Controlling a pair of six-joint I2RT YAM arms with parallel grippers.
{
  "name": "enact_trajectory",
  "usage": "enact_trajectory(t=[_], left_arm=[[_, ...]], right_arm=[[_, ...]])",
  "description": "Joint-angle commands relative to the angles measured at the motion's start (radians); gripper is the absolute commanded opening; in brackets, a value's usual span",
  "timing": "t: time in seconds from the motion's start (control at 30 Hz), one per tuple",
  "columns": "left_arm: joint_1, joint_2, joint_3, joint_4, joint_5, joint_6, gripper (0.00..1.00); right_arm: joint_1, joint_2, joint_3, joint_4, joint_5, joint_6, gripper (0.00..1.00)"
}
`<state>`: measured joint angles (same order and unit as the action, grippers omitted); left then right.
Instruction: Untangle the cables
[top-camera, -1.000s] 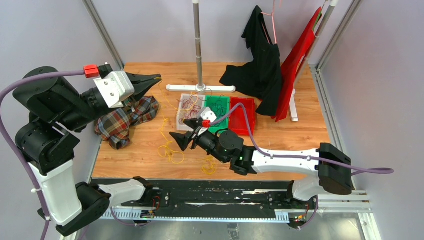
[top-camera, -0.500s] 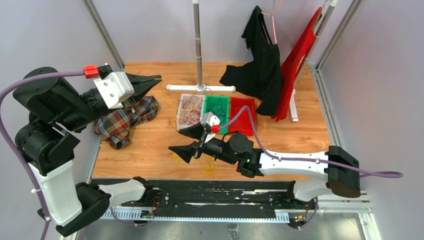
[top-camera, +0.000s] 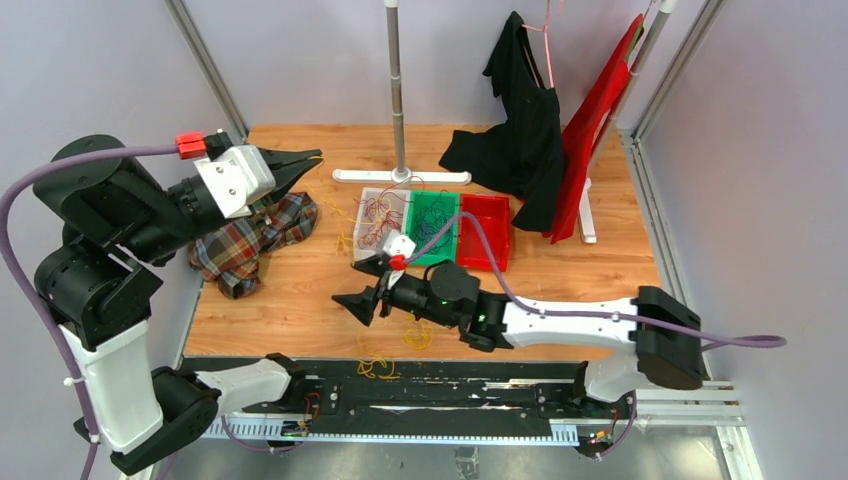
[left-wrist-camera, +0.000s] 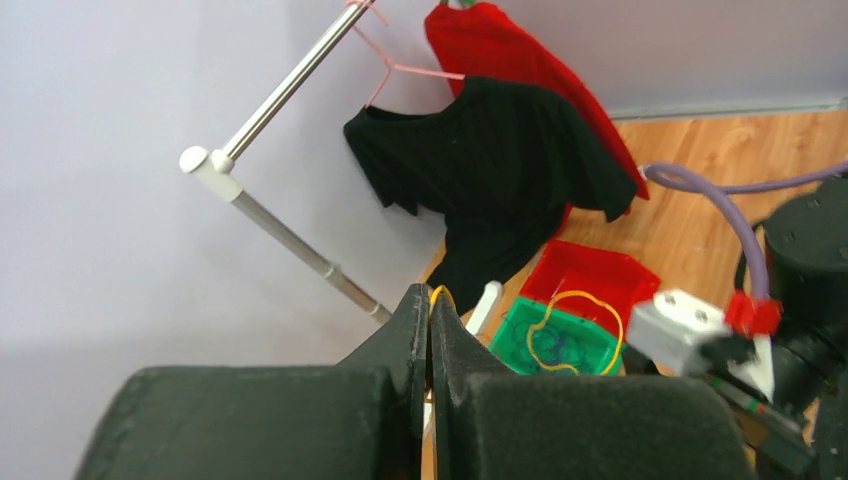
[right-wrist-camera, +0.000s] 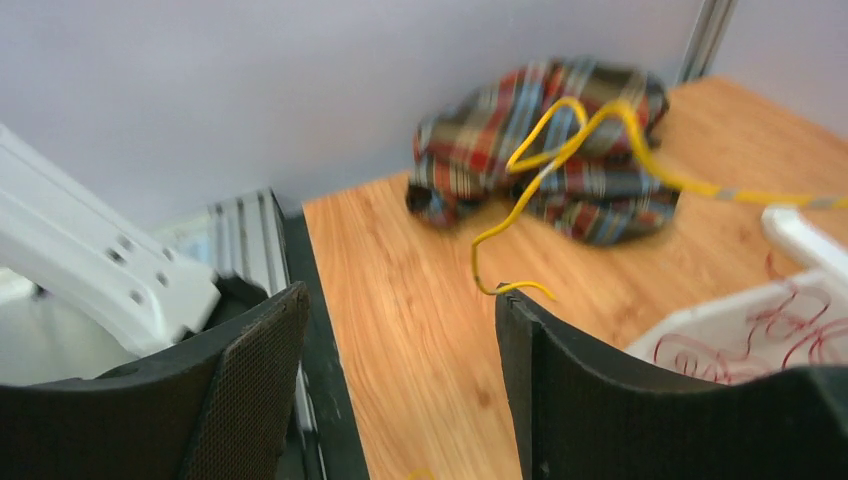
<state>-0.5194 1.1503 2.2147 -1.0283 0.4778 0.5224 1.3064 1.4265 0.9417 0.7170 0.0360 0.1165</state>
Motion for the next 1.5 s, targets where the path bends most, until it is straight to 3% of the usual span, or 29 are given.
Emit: enact_trajectory(t=[0.0,0.2,0.5,0.67,0.77,0.87,0.93,1.03,1.37,1.47], left_arm=[[-0.006,0.000,-0.037,0.012,-0.157,0.064,0.00],[-0.005,0.008,-0.071,0.011,-0.349,0.131,0.00],[-0.005,-0.018,-0.136,0.011,-0.337,0.137,0.00],[-0.005,-0.025,-0.176,0.011,-0.379,0.152,0.00],[-0.005,-0.030,-0.198,0.011,-0.417,0.167,0.00],[-0.005,-0.042,-0.225,0.011,-0.448,0.197,0.00],[-0.005,-0.048,-0.234,0.011,-0.467,0.210,0.00],[-0.005,-0.061,-0.249,0.011,-0.471,0.223,0.00],[-0.005,-0.080,-0.296,0.013,-0.544,0.266,0.00],[-0.006,-0.085,-0.298,0.013,-0.544,0.266,0.00]], right_arm=[[0.013,0.121,-0.036,-0.127,0.009,-0.043,0.69],[0.030,0.230,-0.085,-0.174,-0.021,-0.004,0.69],[0.052,0.362,-0.076,-0.216,-0.108,0.037,0.65],[0.053,0.451,-0.023,-0.222,-0.050,0.045,0.59],[0.053,0.481,0.004,-0.195,-0.018,0.045,0.51],[0.053,0.493,0.021,-0.179,0.031,0.045,0.30],[0.049,0.476,0.022,-0.179,0.063,0.037,0.16],[0.044,0.403,0.004,-0.180,0.097,0.022,0.01],[-0.037,0.018,-0.005,-0.255,0.115,0.001,0.01],[-0.091,-0.041,-0.006,-0.267,0.060,0.026,0.01]])
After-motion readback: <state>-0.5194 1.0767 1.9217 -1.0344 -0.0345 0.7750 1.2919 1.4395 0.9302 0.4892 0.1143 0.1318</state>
